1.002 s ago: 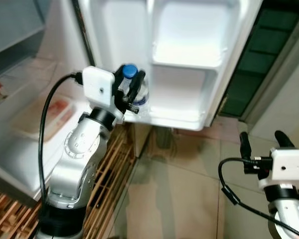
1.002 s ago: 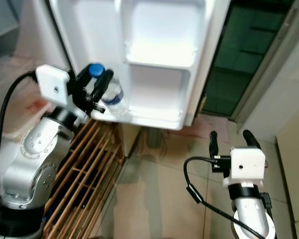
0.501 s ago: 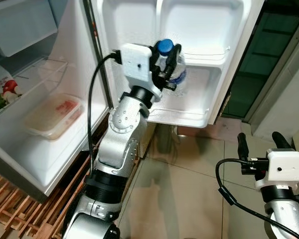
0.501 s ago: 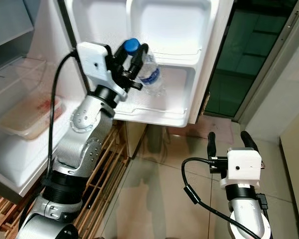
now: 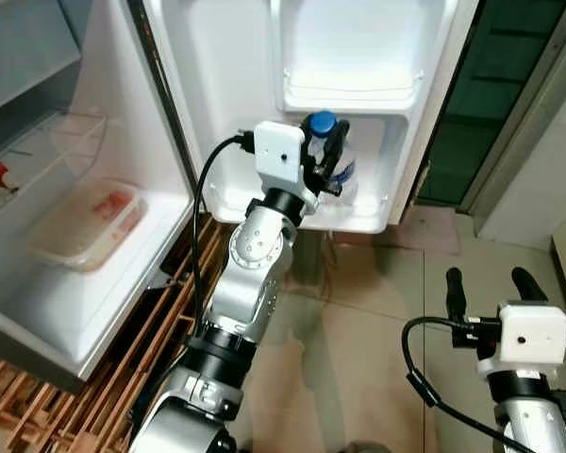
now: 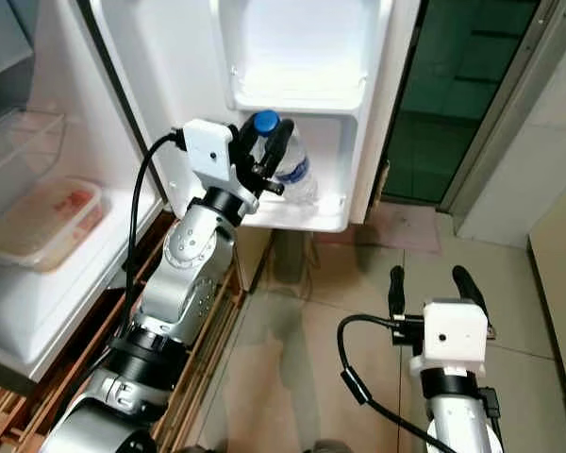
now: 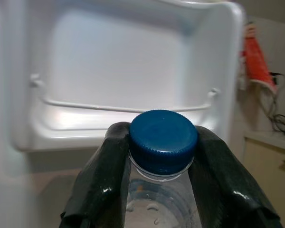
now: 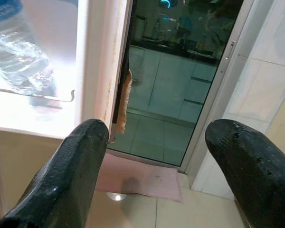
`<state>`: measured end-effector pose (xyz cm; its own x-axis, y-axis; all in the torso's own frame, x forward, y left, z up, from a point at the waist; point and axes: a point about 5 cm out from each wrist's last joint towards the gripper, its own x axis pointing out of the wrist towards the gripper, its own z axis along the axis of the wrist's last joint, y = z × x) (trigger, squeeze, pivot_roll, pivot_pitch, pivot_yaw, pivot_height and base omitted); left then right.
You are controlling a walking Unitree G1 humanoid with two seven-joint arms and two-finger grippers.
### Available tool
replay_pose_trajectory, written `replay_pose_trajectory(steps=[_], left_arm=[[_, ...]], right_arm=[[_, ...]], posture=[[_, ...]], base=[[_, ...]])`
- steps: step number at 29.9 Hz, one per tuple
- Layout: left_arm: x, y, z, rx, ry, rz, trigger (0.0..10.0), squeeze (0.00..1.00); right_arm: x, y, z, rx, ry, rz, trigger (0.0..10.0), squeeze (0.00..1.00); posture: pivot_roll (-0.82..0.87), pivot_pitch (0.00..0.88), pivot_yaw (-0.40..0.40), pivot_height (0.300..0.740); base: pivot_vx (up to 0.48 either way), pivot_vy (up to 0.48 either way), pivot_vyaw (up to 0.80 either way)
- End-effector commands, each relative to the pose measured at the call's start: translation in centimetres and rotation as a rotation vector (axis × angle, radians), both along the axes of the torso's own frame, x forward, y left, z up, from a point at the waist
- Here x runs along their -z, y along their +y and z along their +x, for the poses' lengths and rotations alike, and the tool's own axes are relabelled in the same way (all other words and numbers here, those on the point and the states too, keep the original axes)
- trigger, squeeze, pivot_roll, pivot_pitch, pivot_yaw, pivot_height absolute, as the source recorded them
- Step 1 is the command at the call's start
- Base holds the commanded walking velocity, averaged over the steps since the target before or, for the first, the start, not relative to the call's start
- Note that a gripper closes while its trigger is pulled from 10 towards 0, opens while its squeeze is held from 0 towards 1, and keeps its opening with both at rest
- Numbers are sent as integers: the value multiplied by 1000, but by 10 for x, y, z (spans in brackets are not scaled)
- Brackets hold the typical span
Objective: Restocking fridge
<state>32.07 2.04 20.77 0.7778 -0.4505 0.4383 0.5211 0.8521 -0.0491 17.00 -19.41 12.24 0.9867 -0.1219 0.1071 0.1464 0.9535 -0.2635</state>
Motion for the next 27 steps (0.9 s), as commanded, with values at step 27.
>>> replay_pose_trajectory(steps=[27], left_arm=[[-66, -40, 3, -10, -293, -138, 10000, 0]], right_arm=[[15, 3, -13, 22, -1, -14, 10000, 0]], posture=[[-379, 69, 94, 732]], base=[[0, 0, 0]])
